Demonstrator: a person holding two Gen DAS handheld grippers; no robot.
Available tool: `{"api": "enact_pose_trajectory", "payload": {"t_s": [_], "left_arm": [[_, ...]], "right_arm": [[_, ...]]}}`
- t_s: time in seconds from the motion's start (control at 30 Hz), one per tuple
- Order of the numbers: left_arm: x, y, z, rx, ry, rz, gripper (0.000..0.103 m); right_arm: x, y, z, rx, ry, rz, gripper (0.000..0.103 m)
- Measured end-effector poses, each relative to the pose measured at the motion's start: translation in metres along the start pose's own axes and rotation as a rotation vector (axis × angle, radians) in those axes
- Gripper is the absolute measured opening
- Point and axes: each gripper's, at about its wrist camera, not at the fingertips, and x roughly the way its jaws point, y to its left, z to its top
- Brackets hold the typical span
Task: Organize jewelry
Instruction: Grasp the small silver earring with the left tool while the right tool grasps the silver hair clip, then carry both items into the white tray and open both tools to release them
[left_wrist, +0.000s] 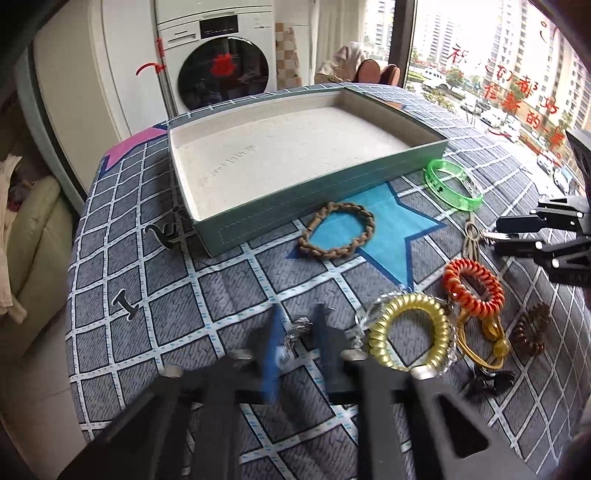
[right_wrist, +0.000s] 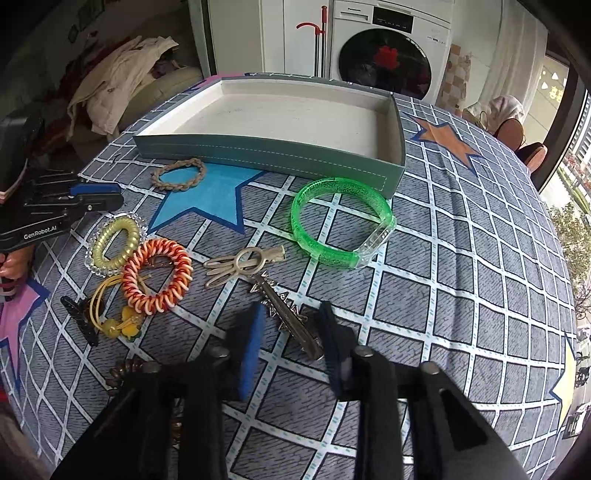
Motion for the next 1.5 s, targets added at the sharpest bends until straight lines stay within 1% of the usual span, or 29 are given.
{"api": "enact_pose_trajectory", "payload": {"t_s": [0.03,0.1,0.2,0.27,0.3,0.43,0.53,0.67,0.8,0.97,1.1,1.2,1.3,1.4,1.5], "left_arm": [[0.0,-0.001,-0.001,0.0,0.001,0.005,0.033],[-0.001,-0.003,-0.004,-0.005,-0.003,0.012,0.033],[-0.006,-0.001,-0.009,-0.048,-0.014,0.014,0.033],[-0.01,0.002,-0.012,-0.077,-0.023,0.01,0.033],[-0.014,0.004,-0.013,-0.099,-0.032,0.005,0.033],[-0.029,0.012,-0.007,-0.162,-0.074,-0.015,0.033],[-0.039,0.018,0.004,-0.197,-0.101,-0.027,0.033],[-0.047,0.02,0.026,-0.22,-0.142,-0.026,0.033],[-0.048,0.022,0.053,-0.24,-0.177,-0.011,0.033],[-0.035,0.031,0.09,-0.276,-0.205,0.0,0.033],[-0.013,0.036,0.116,-0.279,-0.203,0.048,0.033],[0.013,0.043,0.131,-0.301,-0.172,0.091,0.033],[0.04,0.052,0.14,-0.318,-0.131,0.121,0.033],[0.06,0.056,0.145,-0.331,-0.105,0.123,0.033],[0.074,0.056,0.148,-0.323,-0.073,0.142,0.033]], "right_arm": [[0.0,0.001,0.0,0.008,0.004,-0.007,0.018],[-0.001,0.001,-0.002,0.025,0.002,-0.022,0.018],[-0.004,-0.001,-0.006,0.077,-0.003,-0.028,0.018],[-0.007,-0.005,-0.008,0.119,-0.005,-0.018,0.018],[-0.009,-0.008,-0.008,0.143,-0.009,-0.01,0.013],[-0.019,-0.02,-0.004,0.231,-0.036,0.05,0.013],[-0.027,-0.024,0.006,0.267,-0.061,0.082,0.013],[-0.034,-0.026,0.029,0.295,-0.1,0.135,0.013],[-0.029,-0.028,0.057,0.295,-0.124,0.127,0.013],[-0.016,-0.036,0.089,0.326,-0.145,0.136,0.013],[0.005,-0.047,0.116,0.375,-0.148,0.136,0.013],[0.024,-0.055,0.132,0.408,-0.143,0.135,0.013],[0.043,-0.06,0.144,0.42,-0.129,0.111,0.013],[0.063,-0.064,0.151,0.431,-0.103,0.077,0.013],[0.076,-0.067,0.152,0.434,-0.082,0.058,0.013]]}}
